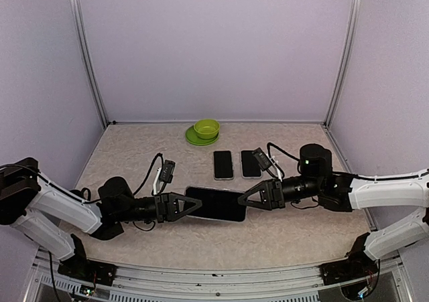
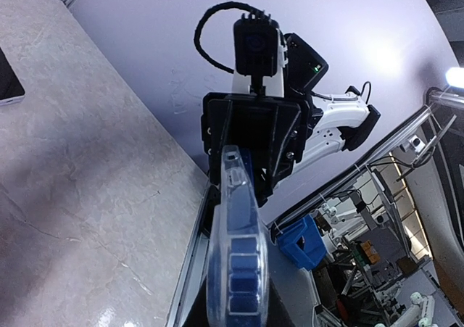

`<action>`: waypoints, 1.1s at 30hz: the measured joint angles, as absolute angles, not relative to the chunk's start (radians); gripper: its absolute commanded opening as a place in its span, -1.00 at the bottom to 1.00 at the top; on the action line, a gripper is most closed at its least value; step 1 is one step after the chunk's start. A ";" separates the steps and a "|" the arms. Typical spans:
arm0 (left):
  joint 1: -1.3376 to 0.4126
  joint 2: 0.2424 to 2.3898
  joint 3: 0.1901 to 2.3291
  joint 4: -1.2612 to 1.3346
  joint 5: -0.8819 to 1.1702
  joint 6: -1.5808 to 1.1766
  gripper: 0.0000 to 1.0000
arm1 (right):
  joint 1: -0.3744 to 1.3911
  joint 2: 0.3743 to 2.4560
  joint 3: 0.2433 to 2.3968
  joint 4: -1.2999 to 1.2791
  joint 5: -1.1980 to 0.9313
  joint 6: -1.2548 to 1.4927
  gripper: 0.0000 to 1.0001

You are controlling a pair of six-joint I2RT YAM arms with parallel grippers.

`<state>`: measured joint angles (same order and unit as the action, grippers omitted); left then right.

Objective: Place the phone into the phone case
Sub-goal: Press the top right corner of the phone case.

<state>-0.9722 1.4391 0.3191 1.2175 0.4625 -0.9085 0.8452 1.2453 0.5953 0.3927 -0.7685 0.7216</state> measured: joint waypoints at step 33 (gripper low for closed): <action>-0.965 1.438 0.302 1.219 0.453 -0.915 -1.00 | 0.832 1.212 0.550 0.421 -0.754 0.744 -0.68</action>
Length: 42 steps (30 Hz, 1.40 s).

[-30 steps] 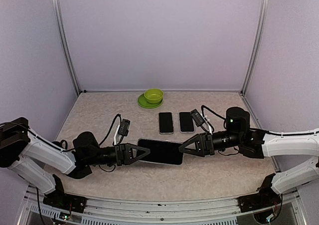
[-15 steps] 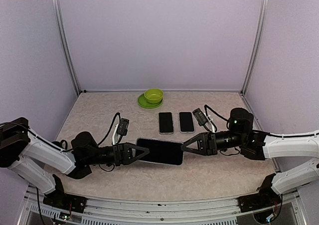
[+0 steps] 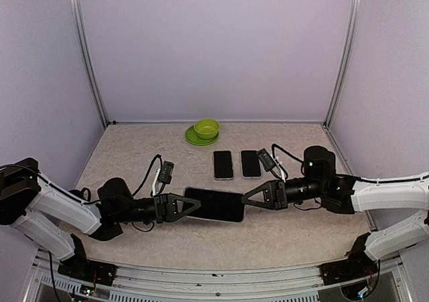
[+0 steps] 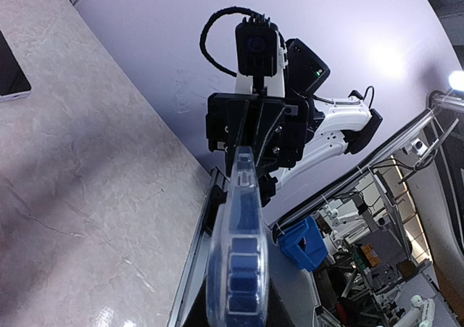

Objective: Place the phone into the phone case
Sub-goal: Press the top right corner of the phone case, then press the corner of the phone case at the bottom right corner of the phone case.

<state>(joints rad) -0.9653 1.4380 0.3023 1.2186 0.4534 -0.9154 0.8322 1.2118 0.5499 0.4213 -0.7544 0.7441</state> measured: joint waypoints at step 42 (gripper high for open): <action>-0.953 1.355 0.241 1.262 0.325 -0.907 -1.00 | 0.915 1.387 0.614 0.519 -0.742 0.807 -1.00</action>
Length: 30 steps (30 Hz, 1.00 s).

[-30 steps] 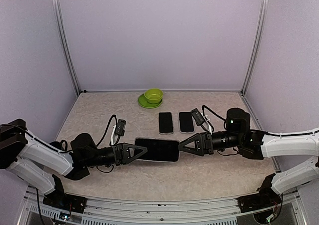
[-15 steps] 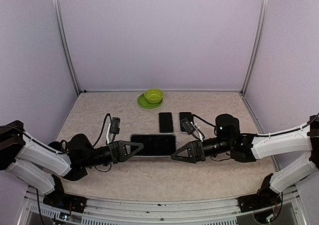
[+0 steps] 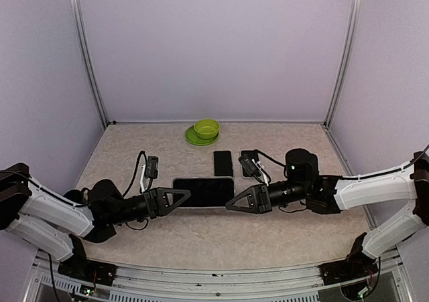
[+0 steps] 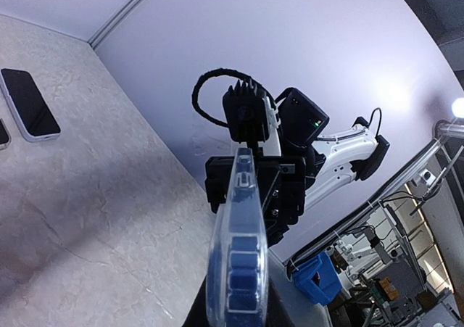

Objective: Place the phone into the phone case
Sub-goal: Press the corner of the phone case at the bottom right corner of the phone case, then pass from the left arm to the right

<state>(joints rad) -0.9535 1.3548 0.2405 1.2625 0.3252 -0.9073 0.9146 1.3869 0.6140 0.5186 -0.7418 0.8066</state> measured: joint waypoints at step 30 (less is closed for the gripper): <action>-0.990 1.251 0.356 0.775 0.452 -0.733 -1.00 | 0.915 1.196 0.802 -0.149 -0.540 0.331 0.73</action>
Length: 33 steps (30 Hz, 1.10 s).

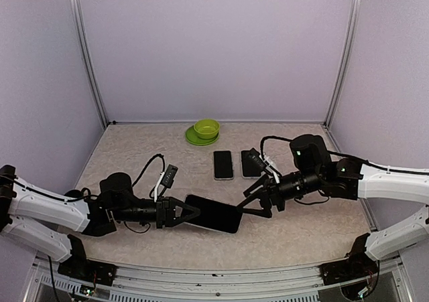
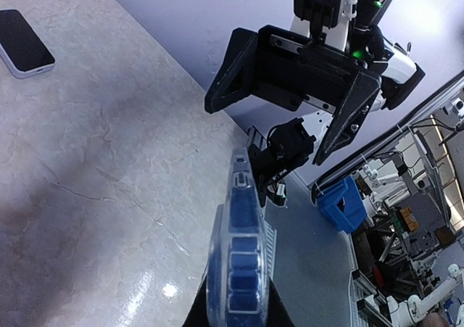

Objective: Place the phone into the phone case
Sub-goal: Pass from the left arm to the right

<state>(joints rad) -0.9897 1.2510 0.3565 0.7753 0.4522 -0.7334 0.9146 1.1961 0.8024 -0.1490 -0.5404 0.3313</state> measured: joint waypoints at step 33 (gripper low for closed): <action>-1.071 1.319 0.518 0.455 0.506 -0.515 -0.97 | 1.032 1.367 0.826 -0.191 -0.658 0.224 -0.05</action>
<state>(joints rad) -1.0710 1.3193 0.5182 0.4549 0.5064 -0.5152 1.0321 1.3666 0.8257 -0.1913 -0.6579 0.2237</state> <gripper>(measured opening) 0.101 0.535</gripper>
